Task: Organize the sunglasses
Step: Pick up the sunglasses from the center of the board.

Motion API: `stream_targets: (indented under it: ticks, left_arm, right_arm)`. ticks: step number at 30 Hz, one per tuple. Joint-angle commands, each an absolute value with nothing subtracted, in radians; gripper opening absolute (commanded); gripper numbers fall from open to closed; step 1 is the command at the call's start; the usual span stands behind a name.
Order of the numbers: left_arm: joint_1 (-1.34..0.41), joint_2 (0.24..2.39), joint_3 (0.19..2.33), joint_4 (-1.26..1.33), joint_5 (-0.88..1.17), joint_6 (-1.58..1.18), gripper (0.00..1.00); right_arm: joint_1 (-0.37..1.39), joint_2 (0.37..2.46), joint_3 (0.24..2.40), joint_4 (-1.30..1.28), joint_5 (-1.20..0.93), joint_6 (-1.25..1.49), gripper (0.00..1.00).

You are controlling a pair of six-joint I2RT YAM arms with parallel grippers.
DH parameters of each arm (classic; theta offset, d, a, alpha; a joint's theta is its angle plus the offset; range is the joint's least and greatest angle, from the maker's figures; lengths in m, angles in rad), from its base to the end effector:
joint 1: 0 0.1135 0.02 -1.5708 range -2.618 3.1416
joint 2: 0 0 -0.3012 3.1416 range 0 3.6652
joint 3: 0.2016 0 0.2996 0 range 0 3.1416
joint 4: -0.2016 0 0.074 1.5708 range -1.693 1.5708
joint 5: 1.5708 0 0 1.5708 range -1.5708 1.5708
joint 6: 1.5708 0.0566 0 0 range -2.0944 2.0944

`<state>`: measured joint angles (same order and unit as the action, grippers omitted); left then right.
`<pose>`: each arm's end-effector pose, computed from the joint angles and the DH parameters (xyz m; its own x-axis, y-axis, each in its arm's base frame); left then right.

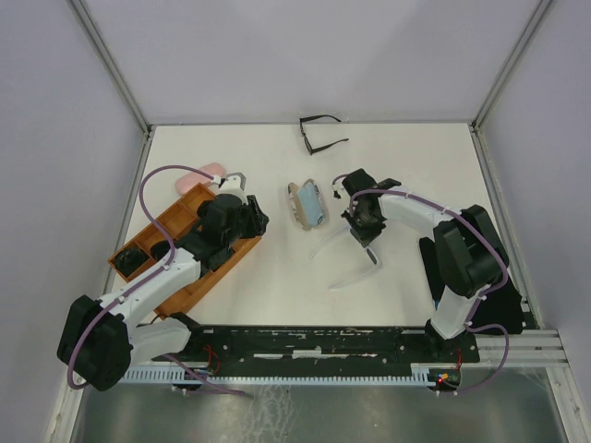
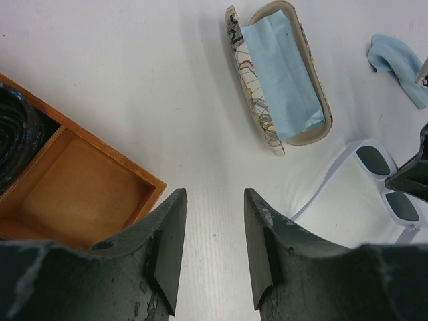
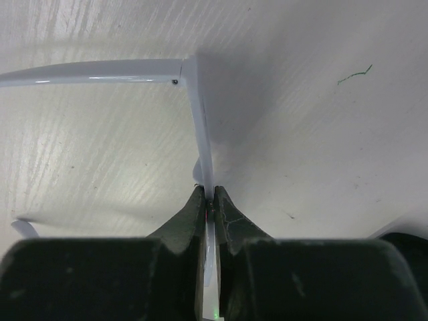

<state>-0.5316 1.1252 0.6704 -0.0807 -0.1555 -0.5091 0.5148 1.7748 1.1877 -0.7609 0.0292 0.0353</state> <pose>0.2561 -0.1404 0.2439 -0.5722 -0.2221 -0.7895 0.1227 0.9286 -0.3502 0.3381 0.1893 0.1684 -0.8655 -0.4491 -0.2218 -0.4563 0.8896 -0.0207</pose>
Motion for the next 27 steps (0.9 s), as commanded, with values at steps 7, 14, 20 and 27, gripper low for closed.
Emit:
stream_targets:
  ticks: [7,14,20,27]
  left_arm:
    - [-0.526,1.118,0.750,-0.098,-0.152,-0.528,0.48]
    - [-0.530,1.151,0.821,-0.130,-0.076,-0.523,0.48]
    - [-0.577,1.190,0.887,-0.163,-0.093,-0.529,0.48]
    - [-0.682,1.263,0.942,-0.172,-0.183,-0.554,0.48]
  right_arm:
    - [0.511,1.634,1.167,-0.730,0.007,0.032,0.02]
    - [0.580,1.494,1.105,-0.674,-0.011,0.075,0.00]
    - [0.678,1.375,1.025,-0.531,0.108,0.157,0.00]
    - [0.760,1.230,0.927,-0.347,0.224,0.212,0.00]
